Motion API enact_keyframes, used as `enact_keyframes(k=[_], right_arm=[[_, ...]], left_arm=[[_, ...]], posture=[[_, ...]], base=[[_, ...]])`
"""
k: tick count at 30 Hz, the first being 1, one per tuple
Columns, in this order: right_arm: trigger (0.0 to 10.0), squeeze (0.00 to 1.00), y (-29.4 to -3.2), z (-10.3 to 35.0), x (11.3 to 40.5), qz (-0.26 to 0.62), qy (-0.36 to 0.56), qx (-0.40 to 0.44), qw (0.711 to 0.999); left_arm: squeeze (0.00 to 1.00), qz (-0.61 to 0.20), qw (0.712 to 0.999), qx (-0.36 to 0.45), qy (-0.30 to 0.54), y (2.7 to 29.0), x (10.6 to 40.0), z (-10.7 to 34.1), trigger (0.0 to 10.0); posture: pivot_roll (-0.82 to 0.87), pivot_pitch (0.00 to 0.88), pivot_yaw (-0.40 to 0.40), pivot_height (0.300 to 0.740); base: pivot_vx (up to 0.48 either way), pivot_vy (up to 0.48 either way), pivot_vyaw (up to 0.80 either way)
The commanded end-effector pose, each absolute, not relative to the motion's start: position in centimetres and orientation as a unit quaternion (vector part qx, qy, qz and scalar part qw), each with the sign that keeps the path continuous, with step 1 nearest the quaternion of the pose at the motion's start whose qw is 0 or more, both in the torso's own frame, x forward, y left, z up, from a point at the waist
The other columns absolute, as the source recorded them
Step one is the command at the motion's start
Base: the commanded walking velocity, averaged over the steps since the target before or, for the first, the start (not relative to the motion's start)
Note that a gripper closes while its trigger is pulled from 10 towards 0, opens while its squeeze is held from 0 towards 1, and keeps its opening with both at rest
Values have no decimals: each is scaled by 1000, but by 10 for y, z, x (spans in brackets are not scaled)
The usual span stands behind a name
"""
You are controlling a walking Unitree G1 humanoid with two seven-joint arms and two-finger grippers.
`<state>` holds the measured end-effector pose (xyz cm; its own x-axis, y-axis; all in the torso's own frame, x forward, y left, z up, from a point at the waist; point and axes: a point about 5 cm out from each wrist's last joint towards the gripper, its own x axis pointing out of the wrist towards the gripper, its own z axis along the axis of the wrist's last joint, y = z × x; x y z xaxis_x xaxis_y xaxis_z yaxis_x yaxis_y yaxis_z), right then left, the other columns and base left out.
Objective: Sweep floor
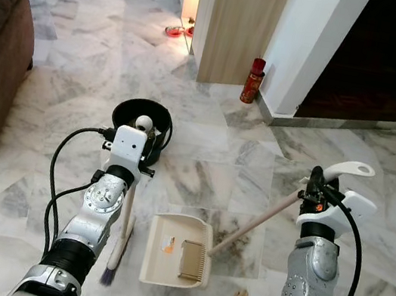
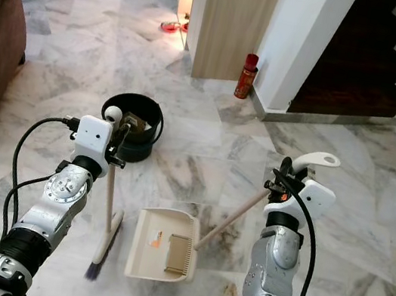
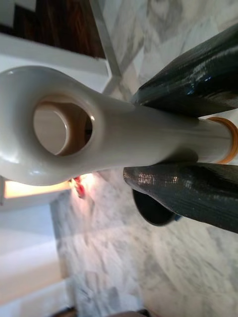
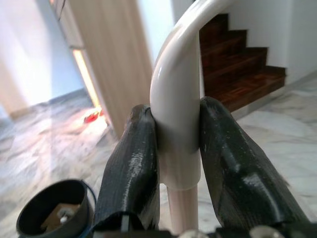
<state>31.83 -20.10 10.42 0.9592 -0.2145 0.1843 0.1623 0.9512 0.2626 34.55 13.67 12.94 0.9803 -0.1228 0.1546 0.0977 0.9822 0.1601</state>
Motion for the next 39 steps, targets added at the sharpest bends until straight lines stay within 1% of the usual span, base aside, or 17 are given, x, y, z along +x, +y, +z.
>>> enact_keyframes(k=[1, 3, 8, 14, 21, 29, 30, 33, 39], right_arm=[[10000, 0, -200, 117, 321, -85, -132, 120, 980], [10000, 0, -200, 117, 321, -82, -135, 115, 981], [10000, 0, -199, 118, 321, -77, -137, 112, 981], [10000, 0, -200, 117, 321, -80, -137, 130, 979], [10000, 0, -197, 119, 322, -69, -139, 110, 982], [10000, 0, -195, 117, 322, -66, -135, 108, 983], [10000, 0, -195, 116, 321, -68, -134, 121, 981], [10000, 0, -196, 117, 321, -70, -136, 123, 981], [10000, 0, -197, 117, 321, -69, -137, 122, 981]], left_arm=[[0, -56, 990, 83, -98, 136, 348, 138, 10000], [0, -56, 990, 83, -97, 135, 348, 138, 10000], [0, -59, 990, 83, -98, 134, 348, 138, 10000], [0, -61, 990, 83, -99, 133, 349, 139, 10000], [0, -63, 989, 85, -101, 132, 350, 140, 10000], [0, -66, 989, 85, -102, 131, 350, 141, 10000], [0, -66, 989, 85, -102, 131, 350, 141, 10000], [0, -67, 989, 84, -103, 131, 350, 142, 10000], [0, -66, 989, 84, -103, 130, 351, 142, 10000]], posture=[[87, 65, -63, 740], [88, 64, -62, 740], [85, 60, -59, 740], [85, 52, -55, 740], [89, 39, -51, 740], [91, 34, -48, 740], [91, 33, -46, 740], [91, 32, -45, 740], [91, 36, -47, 740]], base=[[409, 0, 0], [412, 0, 0], [409, 0, 605], [409, 0, 0], [409, 0, 0], [408, 0, 603], [409, 0, 0], [397, 0, 0], [0, 0, 0]])
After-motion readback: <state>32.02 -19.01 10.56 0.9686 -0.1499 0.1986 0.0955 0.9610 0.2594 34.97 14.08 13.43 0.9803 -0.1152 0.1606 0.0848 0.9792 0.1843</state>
